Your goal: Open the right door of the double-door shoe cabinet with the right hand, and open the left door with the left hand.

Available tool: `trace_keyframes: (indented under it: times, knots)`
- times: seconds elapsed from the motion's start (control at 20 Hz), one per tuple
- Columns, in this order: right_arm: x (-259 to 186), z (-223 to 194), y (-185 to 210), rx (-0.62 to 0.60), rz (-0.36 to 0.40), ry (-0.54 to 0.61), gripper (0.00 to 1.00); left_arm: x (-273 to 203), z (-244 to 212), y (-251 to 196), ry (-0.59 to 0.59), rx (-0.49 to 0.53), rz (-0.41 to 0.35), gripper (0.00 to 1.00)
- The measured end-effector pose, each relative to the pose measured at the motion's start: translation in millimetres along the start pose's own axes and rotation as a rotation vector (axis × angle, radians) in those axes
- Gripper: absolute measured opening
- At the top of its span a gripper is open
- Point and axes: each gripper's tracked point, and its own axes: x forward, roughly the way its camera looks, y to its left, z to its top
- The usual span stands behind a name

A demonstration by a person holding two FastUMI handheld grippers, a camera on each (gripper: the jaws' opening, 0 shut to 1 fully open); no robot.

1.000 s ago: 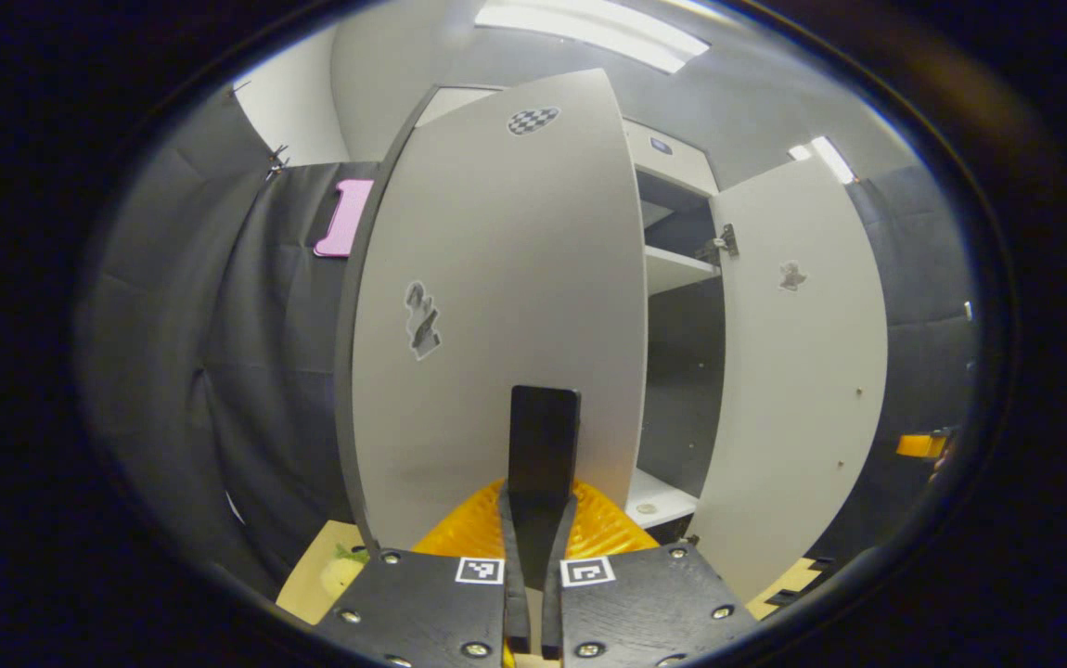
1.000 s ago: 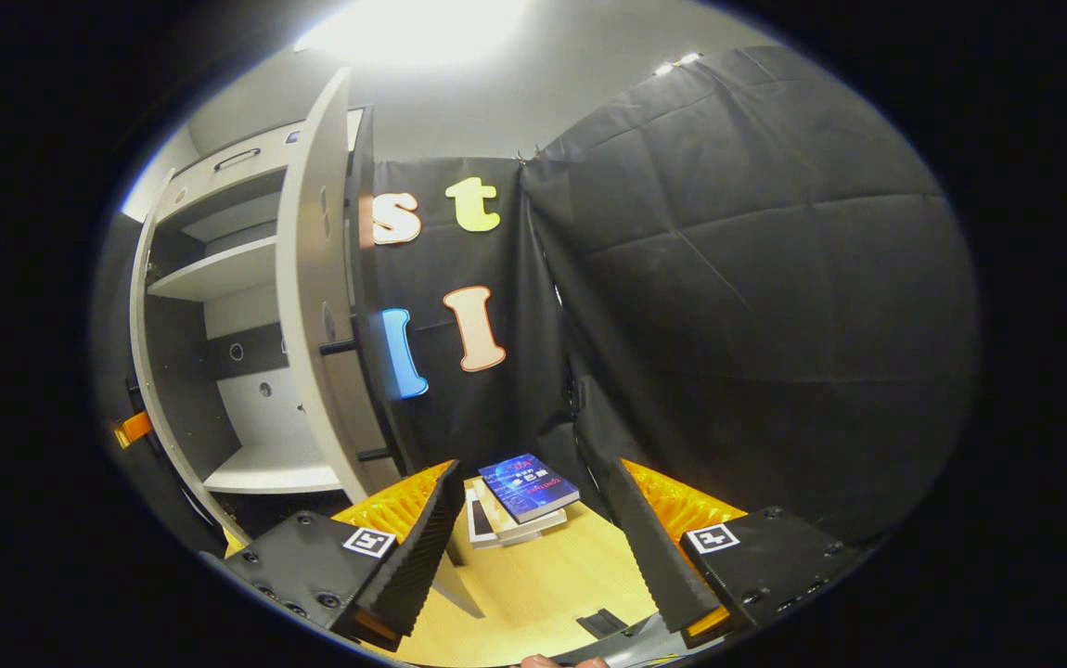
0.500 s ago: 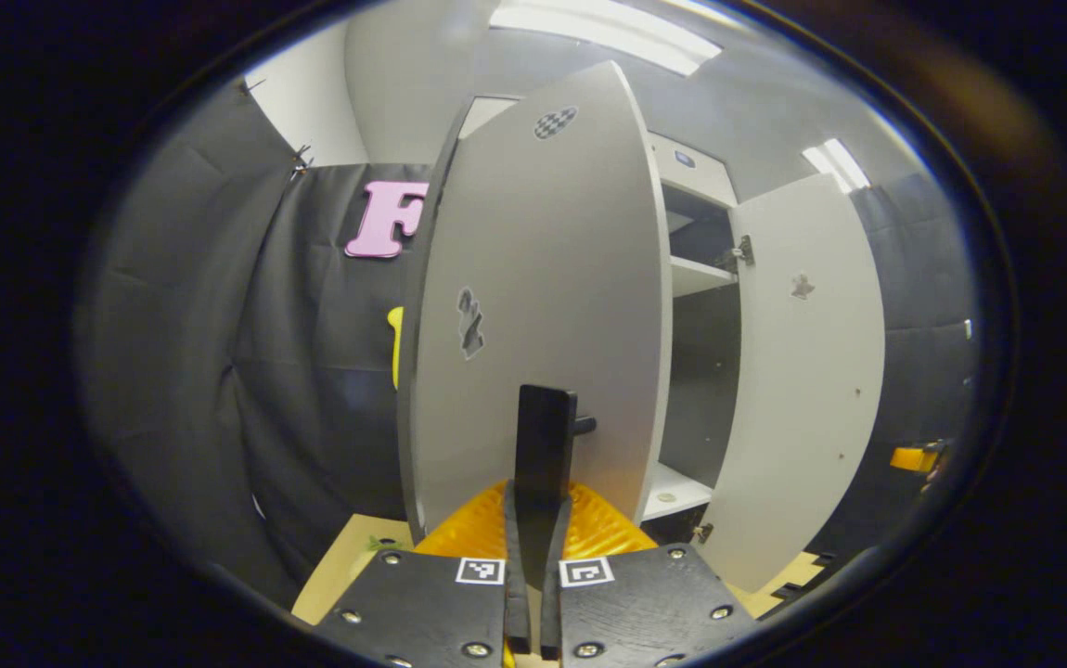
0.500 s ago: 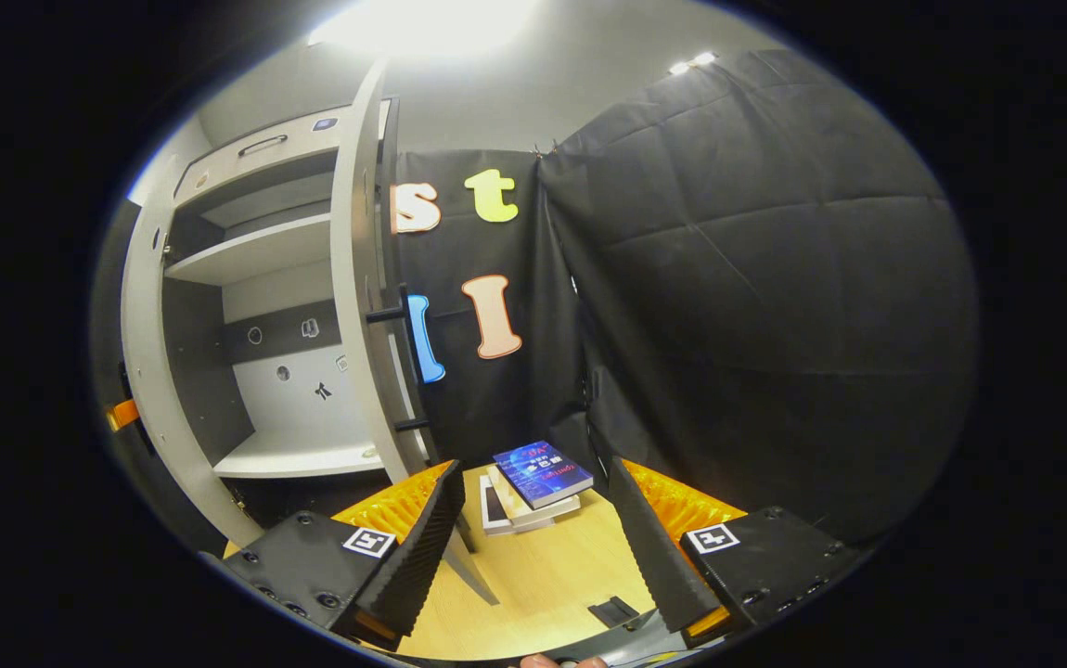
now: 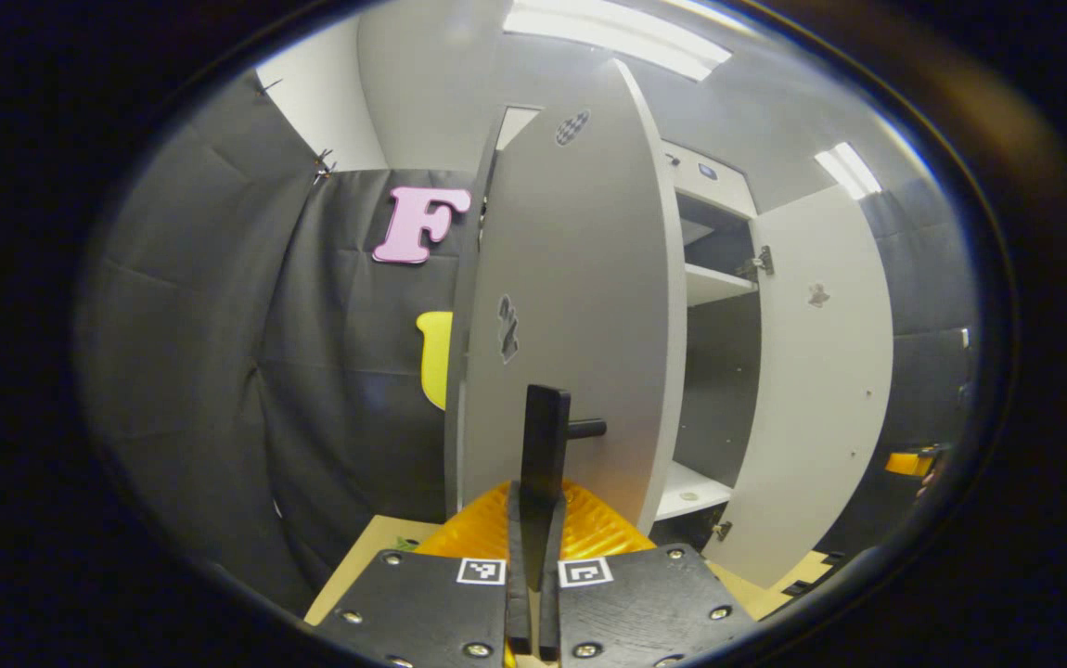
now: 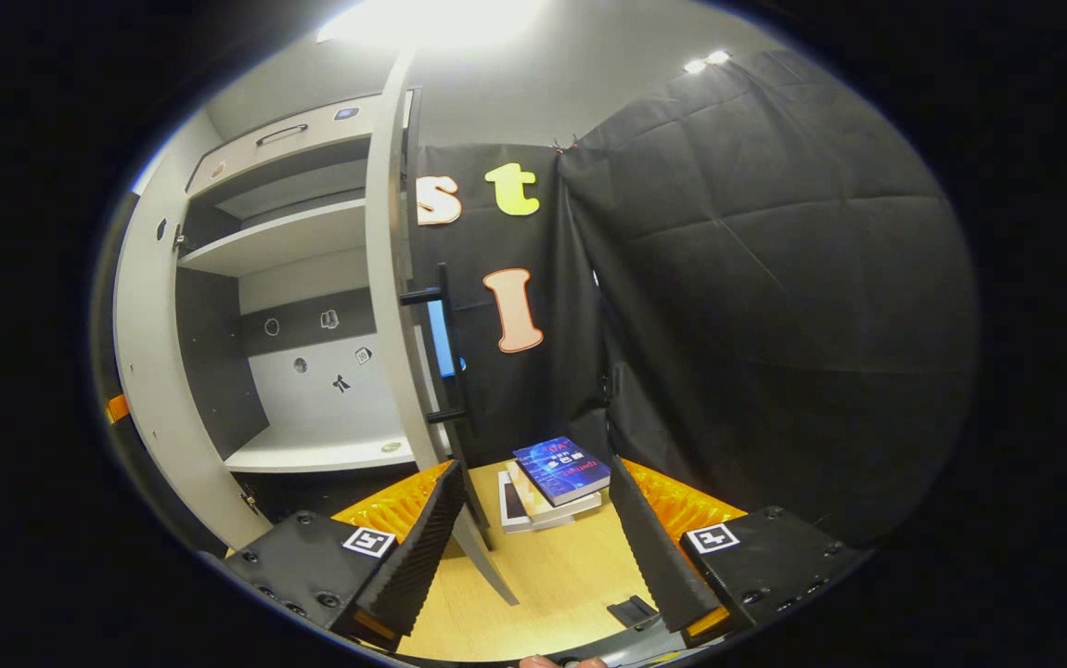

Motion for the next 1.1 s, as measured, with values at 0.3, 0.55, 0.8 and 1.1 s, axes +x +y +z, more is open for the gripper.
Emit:
trace_keyframes:
  times: [0.3,0.55,0.8,1.1]
  knots:
    - [3.4,-0.9,18.4,-0.022,0.048,-0.001,0.98,-9.6,2.7,37.3,-0.012,-0.088,0.073,0.06]
    - [1.7,-6.4,23.4,-0.042,0.064,0.004,0.98,-4.3,-3.9,85.0,-0.006,-0.126,0.075,0.02]
    - [0.5,3.4,28.6,-0.046,0.066,-0.016,0.98,-14.1,-0.5,85.0,-0.023,-0.155,0.070,0.02]
    - [-3.5,9.6,31.3,-0.054,0.077,-0.038,0.98,-49.7,4.8,80.6,-0.014,-0.152,0.129,0.02]
